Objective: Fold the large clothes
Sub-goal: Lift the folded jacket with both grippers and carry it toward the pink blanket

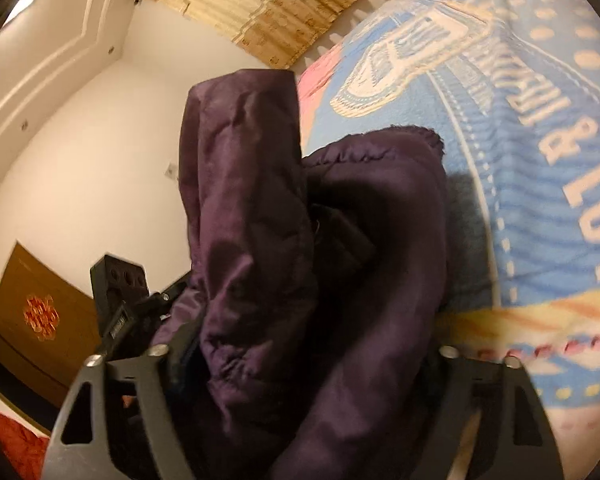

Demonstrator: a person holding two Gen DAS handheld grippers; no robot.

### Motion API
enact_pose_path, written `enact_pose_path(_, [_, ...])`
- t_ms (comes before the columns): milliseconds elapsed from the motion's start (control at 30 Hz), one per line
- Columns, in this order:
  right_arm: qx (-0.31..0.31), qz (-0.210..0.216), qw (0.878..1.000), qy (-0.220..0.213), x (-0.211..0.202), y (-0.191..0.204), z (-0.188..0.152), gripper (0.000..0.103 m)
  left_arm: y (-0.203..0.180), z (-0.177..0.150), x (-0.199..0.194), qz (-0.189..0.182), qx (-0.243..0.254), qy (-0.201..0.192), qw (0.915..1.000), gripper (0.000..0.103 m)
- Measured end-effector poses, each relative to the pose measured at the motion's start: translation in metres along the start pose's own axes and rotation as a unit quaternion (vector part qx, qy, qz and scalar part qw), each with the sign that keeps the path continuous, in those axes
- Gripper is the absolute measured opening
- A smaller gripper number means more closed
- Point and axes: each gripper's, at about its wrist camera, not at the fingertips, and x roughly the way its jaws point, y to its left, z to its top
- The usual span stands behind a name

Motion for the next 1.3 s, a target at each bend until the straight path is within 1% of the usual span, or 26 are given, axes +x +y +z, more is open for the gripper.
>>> enact_pose_path(67, [0.002, -0.007, 1.0, -0.009, -0.003, 0.003, -0.003, 0.067, -0.012, -0.001, -0.002, 0.023, 0.016, -0.007, 0.9996, 0.083])
enact_pose_path(133, [0.002, -0.013, 1.0, -0.019, -0.007, 0.008, -0.005, 0.063, -0.016, 0.001, -0.006, 0.033, 0.023, -0.011, 0.9991, 0.077])
enact_pose_path(200, [0.004, -0.012, 1.0, -0.022, -0.011, 0.012, -0.007, 0.06, -0.021, 0.001, -0.011, 0.04, 0.022, -0.015, 0.9988, 0.074])
enact_pose_path(367, [0.012, 0.006, 1.0, -0.019, -0.016, 0.018, -0.014, 0.059, -0.032, 0.0, -0.026, 0.06, 0.03, -0.015, 0.9976, 0.072])
enact_pose_path(533, [0.007, 0.03, 0.999, -0.018, -0.018, 0.033, -0.026, 0.059, -0.03, -0.002, -0.046, 0.082, 0.036, -0.02, 0.9958, 0.072])
enact_pose_path(633, [0.0, 0.038, 0.999, -0.01, -0.014, 0.045, -0.03, 0.059, -0.025, -0.002, -0.059, 0.098, 0.029, -0.025, 0.9944, 0.072])
enact_pose_path(833, [-0.025, 0.046, 0.998, 0.017, 0.007, 0.073, -0.039, 0.059, -0.004, -0.015, -0.08, 0.105, -0.004, -0.038, 0.9937, 0.072])
enact_pose_path(933, [-0.041, 0.047, 0.997, 0.042, 0.028, 0.089, -0.043, 0.059, 0.016, -0.021, -0.092, 0.113, -0.028, -0.044, 0.9922, 0.072])
enact_pose_path(1033, [-0.063, 0.051, 0.995, 0.066, 0.052, 0.11, -0.041, 0.059, 0.033, -0.021, -0.105, 0.123, -0.053, -0.054, 0.9895, 0.072])
enact_pose_path(1200, [-0.104, 0.077, 0.987, 0.091, 0.095, 0.155, -0.031, 0.059, 0.059, -0.014, -0.14, 0.147, -0.08, -0.096, 0.9812, 0.072])
enact_pose_path(1300, [-0.119, 0.101, 0.982, 0.105, 0.127, 0.181, -0.024, 0.059, 0.077, -0.003, -0.165, 0.173, -0.09, -0.123, 0.9732, 0.072])
